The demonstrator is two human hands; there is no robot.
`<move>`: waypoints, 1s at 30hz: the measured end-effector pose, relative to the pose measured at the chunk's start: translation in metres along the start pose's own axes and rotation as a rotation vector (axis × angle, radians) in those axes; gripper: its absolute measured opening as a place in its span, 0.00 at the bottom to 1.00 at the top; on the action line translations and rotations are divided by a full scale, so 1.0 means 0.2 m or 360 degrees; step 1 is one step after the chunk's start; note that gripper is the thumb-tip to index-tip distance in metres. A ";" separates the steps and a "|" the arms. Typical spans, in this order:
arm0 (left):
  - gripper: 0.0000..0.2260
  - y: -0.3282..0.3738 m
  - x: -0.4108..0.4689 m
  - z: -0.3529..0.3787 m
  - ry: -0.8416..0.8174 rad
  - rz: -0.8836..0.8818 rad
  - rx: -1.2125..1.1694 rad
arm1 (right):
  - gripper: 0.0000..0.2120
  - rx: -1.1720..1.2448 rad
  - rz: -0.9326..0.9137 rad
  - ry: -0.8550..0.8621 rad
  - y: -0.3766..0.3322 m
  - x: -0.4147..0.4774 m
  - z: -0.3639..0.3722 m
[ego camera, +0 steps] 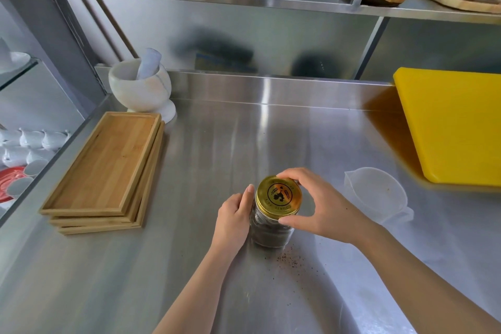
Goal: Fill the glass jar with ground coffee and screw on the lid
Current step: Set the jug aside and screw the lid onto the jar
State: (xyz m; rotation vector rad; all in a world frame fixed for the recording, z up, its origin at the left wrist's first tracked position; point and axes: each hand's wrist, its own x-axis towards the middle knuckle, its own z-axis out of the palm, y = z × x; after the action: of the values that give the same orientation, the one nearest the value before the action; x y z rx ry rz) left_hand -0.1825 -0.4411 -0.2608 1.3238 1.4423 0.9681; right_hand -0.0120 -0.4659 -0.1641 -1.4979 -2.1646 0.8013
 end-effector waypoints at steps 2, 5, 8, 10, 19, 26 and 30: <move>0.32 0.00 0.00 0.00 -0.0019 -0.0011 -0.0027 | 0.26 -0.0029 -0.0033 -0.0020 0.00 0.00 0.01; 0.33 -0.01 0.01 0.00 -0.0041 -0.0024 -0.0016 | 0.26 -0.0045 -0.0024 -0.0033 0.01 0.00 0.01; 0.37 -0.01 0.01 0.00 -0.0026 -0.0045 -0.0022 | 0.28 -0.0077 -0.0020 -0.0046 0.01 0.00 0.00; 0.37 -0.01 0.01 0.00 -0.0015 -0.0035 -0.0025 | 0.30 -0.0138 -0.0025 -0.0032 0.01 0.00 0.00; 0.38 0.00 0.01 0.00 -0.0026 -0.0030 -0.0007 | 0.31 -0.0141 -0.0159 -0.0036 0.00 0.02 0.04; 0.25 0.01 0.01 -0.01 -0.0028 -0.0032 0.0029 | 0.29 0.0106 -0.0097 -0.0018 -0.01 0.03 0.01; 0.22 0.04 -0.01 -0.01 -0.0044 -0.0037 0.0017 | 0.29 -0.0004 -0.0145 -0.0082 -0.01 0.04 0.00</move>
State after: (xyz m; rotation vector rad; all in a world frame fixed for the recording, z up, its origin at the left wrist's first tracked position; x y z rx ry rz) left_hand -0.1821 -0.4412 -0.2522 1.3204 1.4404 0.9247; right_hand -0.0157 -0.4580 -0.1633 -1.3831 -2.2543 0.8147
